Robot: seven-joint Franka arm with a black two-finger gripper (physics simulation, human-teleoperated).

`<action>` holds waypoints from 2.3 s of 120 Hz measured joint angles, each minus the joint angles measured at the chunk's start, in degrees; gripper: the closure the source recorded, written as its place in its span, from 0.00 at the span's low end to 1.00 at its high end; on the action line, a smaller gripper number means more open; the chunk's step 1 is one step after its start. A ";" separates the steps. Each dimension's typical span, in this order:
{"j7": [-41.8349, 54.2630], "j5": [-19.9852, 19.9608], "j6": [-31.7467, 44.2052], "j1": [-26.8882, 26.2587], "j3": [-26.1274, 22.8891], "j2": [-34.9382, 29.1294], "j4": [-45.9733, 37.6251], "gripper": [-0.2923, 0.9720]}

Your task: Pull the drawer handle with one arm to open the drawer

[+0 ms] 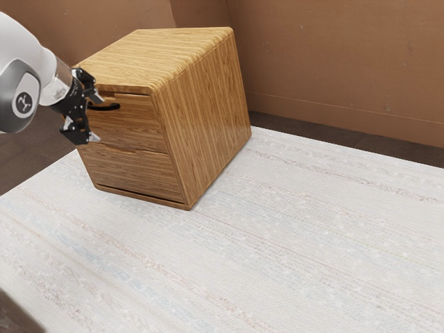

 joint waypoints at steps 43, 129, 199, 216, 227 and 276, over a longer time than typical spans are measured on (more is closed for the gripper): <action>-0.44 1.48 3.11 0.25 1.74 1.01 -0.67 0.23; -0.81 2.78 7.30 0.33 2.21 3.02 -1.14 0.23; -1.39 1.95 9.49 0.19 2.36 -6.86 -12.56 0.23; -1.60 2.36 9.99 0.90 2.48 -9.46 -15.72 0.23; -1.72 2.25 10.15 1.23 2.37 -11.33 -17.63 0.24; -2.30 1.47 10.51 7.73 -2.74 -20.51 -26.72 0.24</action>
